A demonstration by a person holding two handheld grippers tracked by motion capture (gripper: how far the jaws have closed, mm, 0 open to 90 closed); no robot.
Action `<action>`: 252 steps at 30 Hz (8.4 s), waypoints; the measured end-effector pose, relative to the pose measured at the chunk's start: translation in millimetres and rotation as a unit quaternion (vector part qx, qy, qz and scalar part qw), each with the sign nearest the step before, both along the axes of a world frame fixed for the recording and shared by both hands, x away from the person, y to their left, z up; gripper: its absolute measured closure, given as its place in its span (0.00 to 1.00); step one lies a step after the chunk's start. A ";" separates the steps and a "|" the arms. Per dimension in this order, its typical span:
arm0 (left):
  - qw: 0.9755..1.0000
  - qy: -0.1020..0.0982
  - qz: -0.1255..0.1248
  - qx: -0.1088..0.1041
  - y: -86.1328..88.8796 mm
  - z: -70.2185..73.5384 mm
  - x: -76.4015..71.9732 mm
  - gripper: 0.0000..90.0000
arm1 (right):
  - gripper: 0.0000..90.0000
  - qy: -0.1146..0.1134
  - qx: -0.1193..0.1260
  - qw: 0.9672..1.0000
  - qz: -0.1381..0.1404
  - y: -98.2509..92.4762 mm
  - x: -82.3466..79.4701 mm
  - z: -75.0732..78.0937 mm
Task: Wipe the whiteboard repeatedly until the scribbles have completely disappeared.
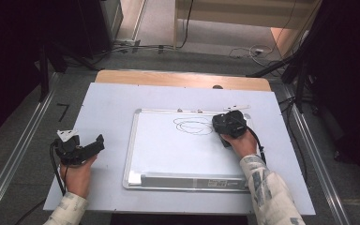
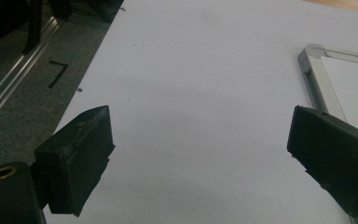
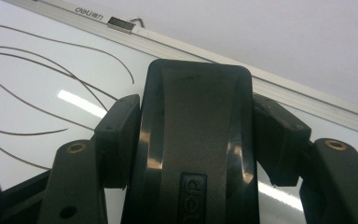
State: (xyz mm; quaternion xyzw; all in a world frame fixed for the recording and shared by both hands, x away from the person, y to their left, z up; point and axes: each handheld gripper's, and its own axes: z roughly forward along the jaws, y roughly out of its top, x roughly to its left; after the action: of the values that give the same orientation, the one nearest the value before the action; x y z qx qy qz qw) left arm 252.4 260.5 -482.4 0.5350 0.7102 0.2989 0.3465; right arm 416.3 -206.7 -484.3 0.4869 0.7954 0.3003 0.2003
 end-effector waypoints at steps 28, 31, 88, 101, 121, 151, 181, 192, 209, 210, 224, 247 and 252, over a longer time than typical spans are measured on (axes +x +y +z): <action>1.000 0.002 -0.003 0.003 -0.7 -0.1 0.3 0.08 | 0.42 0.008 0.019 0.999 -0.031 0.9 -2.5 -1.5; 1.000 0.001 -0.004 0.002 -1.1 -0.1 0.5 0.08 | 0.42 0.007 0.024 0.999 -0.036 1.2 -3.0 -2.1; 1.000 0.001 -0.008 -0.002 -2.2 -0.7 2.9 0.08 | 0.42 0.001 0.011 0.999 0.036 73.9 -12.0 -3.6; 1.000 0.003 -0.008 -0.003 -1.5 -1.0 3.5 0.08 | 0.42 0.001 0.011 0.999 0.046 87.8 -12.3 -3.9; 1.000 0.002 -0.009 -0.006 -1.4 -0.7 3.3 0.08 | 0.42 0.002 0.008 0.998 0.070 112.3 -15.3 -4.0; 1.000 0.004 -0.005 -0.004 1.1 -1.3 0.7 0.08 | 0.42 0.008 0.004 1.000 0.028 68.2 -8.5 -1.8; 1.000 0.006 -0.004 -0.003 0.3 -1.9 1.5 0.08 | 0.42 0.006 0.001 0.999 -0.034 21.5 4.0 -0.5; 1.000 0.006 -0.006 -0.003 -0.4 -2.3 2.8 0.08 | 0.41 0.012 0.017 0.999 -0.035 19.6 5.0 -1.3; 1.000 0.006 -0.007 -0.003 -0.5 -2.2 2.9 0.08 | 0.43 -0.007 0.018 0.999 -0.042 22.0 6.2 0.1; 1.000 0.005 -0.007 -0.003 -0.5 -2.3 2.9 0.08 | 0.43 -0.007 0.016 0.999 -0.041 22.2 6.3 0.2; 1.000 0.005 -0.008 -0.002 -2.1 -2.0 3.4 0.08 | 0.43 -0.012 0.007 0.999 -0.034 26.3 6.1 -0.5; 1.000 0.002 -0.006 -0.004 -1.6 -1.3 3.1 0.08 | 0.43 -0.015 0.007 1.000 -0.005 52.1 6.5 -1.4; 1.000 0.002 -0.006 -0.005 -1.4 -1.1 2.9 0.08 | 0.43 -0.016 0.005 1.000 0.008 60.6 5.9 -1.7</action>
State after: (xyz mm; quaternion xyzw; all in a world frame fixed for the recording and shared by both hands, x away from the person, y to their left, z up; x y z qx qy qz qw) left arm 255.3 259.1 -483.4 0.5385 0.7089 0.2923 0.3493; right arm 422.3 -146.1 -485.9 0.4768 0.7941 0.3139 0.2083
